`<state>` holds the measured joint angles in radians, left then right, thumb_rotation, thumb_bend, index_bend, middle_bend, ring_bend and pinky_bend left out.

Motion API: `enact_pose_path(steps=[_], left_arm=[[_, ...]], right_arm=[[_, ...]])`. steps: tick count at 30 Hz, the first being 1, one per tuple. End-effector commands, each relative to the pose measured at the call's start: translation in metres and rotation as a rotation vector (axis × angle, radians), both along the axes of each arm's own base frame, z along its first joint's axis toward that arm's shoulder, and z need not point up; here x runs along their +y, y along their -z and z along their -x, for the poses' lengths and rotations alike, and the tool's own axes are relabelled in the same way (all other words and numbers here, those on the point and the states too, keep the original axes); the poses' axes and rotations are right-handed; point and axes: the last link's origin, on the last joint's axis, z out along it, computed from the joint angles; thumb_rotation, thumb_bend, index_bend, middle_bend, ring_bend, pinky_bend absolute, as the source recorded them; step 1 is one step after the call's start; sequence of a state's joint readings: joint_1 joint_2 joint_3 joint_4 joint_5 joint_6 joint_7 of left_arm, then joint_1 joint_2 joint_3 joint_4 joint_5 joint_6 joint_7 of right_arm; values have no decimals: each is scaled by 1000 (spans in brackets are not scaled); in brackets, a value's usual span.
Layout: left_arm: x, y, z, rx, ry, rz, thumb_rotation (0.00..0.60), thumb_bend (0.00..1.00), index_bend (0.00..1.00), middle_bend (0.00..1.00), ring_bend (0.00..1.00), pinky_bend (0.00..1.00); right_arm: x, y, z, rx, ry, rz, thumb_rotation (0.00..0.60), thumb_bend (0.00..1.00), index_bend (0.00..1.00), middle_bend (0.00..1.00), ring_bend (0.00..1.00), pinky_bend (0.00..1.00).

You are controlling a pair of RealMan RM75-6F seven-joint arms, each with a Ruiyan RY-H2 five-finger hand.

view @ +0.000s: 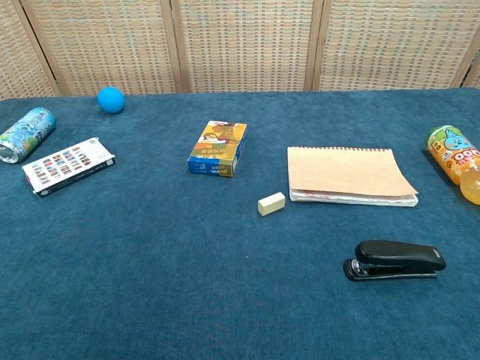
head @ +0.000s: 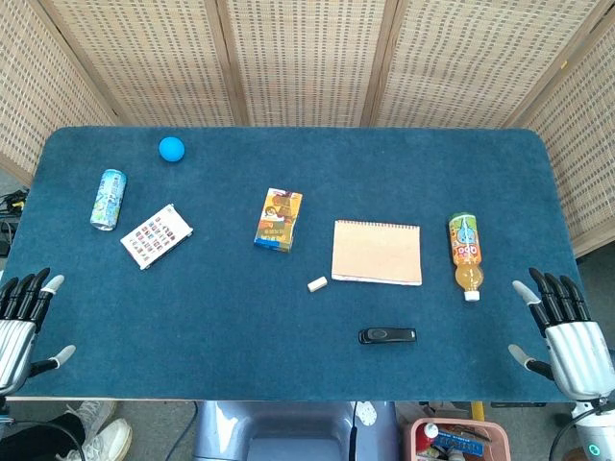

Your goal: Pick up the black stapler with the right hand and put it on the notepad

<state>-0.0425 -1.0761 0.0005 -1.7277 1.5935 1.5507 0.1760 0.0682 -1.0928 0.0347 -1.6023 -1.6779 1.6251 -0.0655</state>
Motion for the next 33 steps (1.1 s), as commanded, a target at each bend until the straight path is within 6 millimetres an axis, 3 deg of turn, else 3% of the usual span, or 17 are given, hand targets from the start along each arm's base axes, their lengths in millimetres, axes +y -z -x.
enact_pose_path(steps=[1, 7, 13, 18, 19, 24, 33], left_arm=[[0, 0, 0, 0, -2, 3, 600, 62, 0, 0, 0, 0], [1, 4, 0, 18, 3, 3, 600, 63, 0, 0, 0, 0], [7, 9, 2, 34, -16, 11, 600, 62, 0, 0, 0, 0], [12, 13, 3, 45, -37, 21, 600, 63, 0, 0, 0, 0], [14, 13, 4, 50, -44, 18, 600, 63, 0, 0, 0, 0], [17, 13, 6, 50, -60, 14, 600, 63, 0, 0, 0, 0], [23, 13, 10, 51, -86, 21, 600, 62, 0, 0, 0, 0]], right_arm=[[1, 1, 0, -8, -6, -6, 600, 0, 0, 0, 0, 0], [0, 15, -5, -39, -29, -112, 600, 0, 0, 0, 0, 0], [-18, 57, -19, -9, -130, -297, 600, 0, 21, 3, 0, 0], [-34, 90, -30, -17, -167, -432, 600, 0, 131, 99, 0, 45], [-41, 109, -34, -14, -163, -488, 600, 0, 140, 113, 0, 53], [-52, 131, -35, 15, -148, -506, 600, 3, 180, 191, 48, 107], [-62, 164, -39, 37, -126, -539, 600, 99, 208, 246, 100, 200]])
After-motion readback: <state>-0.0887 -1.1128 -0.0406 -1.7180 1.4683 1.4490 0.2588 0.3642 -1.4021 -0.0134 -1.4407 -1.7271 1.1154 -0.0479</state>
